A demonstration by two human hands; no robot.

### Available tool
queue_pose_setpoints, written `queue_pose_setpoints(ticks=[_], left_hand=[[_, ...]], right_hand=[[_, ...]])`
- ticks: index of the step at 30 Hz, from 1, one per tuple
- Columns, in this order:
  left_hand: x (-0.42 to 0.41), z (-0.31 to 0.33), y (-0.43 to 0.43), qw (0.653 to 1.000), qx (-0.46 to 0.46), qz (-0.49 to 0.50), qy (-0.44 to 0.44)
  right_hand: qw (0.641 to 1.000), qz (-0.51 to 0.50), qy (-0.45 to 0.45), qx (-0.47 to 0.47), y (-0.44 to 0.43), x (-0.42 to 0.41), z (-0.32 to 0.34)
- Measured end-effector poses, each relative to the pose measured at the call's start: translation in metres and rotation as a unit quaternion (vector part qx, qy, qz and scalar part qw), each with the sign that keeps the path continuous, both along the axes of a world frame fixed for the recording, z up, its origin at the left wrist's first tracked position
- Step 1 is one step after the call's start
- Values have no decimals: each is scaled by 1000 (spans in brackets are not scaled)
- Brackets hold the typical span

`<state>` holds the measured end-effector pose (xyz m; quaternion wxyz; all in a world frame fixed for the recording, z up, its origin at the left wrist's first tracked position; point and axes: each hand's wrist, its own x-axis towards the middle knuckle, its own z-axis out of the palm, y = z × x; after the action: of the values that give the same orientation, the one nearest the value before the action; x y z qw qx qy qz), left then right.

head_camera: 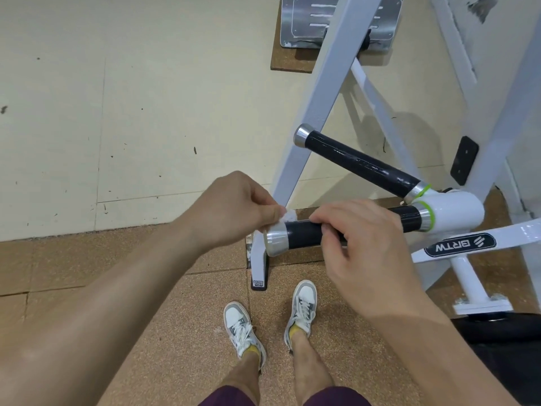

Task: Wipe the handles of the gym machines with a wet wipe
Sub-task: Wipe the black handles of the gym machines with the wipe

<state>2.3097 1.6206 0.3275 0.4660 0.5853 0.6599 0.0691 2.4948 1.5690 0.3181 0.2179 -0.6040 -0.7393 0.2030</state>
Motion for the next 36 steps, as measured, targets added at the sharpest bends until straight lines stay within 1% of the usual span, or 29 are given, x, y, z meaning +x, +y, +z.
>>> queue_pose_setpoints(ticks=[2,4,5,6,7,8,9,10,11,12,13,14,15,17,19,21,25,28,30,32,34,36], left_hand=[[0,5,-18,996,86,-30,-10],[2,12,-41,975,206,-80,-22],[3,13,-47,964,244,-101,-16],[2,11,-47,963,251,-101,-1],[2,9,-41,972,224,-71,9],[4,7,-33,986,168,-19,0],[6,5,-25,994,96,37,-27],[7,2,-23,994,55,78,-49],[7,0,-26,993,64,84,-53],[8,0,-32,992,111,56,-32],[9,1,-39,983,181,9,-4],[8,2,-48,965,258,-48,15],[7,1,-57,940,326,-96,27],[3,-8,-66,892,421,-157,43],[0,-12,-67,866,461,-185,60],[-1,-14,-70,853,477,-200,63],[-1,-11,-74,843,488,-213,73],[0,-8,-75,856,456,-234,71],[2,-2,-75,865,438,-231,74],[4,4,-77,881,416,-219,48],[4,7,-77,894,396,-207,34],[4,7,-75,906,380,-180,47]], right_hand=[[1000,-18,15,18,-3,-1,-1],[998,-45,33,37,-10,-3,-4],[997,-57,39,42,-14,-5,-5],[996,-67,44,42,-17,-8,-5],[995,-75,53,35,-21,-11,-6],[994,-79,66,21,-25,-14,-7],[993,-83,84,6,-28,-17,-7],[990,-86,108,-10,-32,-20,-5],[986,-89,136,-25,-35,-23,-3],[980,-95,169,-41,-38,-27,-1],[971,-110,205,-62,-41,-31,2],[954,-136,248,-96,-44,-36,3],[928,-172,298,-141,-47,-40,3],[851,-255,395,-237,-50,-49,0],[787,-303,452,-292,-52,-55,-1],[736,-327,496,-325,-52,-58,0],[651,-341,572,-364,-53,-60,6],[575,-364,631,-373,-53,-64,7],[531,-397,660,-354,-52,-67,5],[486,-430,685,-331,-51,-72,2],[455,-454,703,-304,-52,-79,-2],[431,-475,721,-261,-53,-86,-4]])
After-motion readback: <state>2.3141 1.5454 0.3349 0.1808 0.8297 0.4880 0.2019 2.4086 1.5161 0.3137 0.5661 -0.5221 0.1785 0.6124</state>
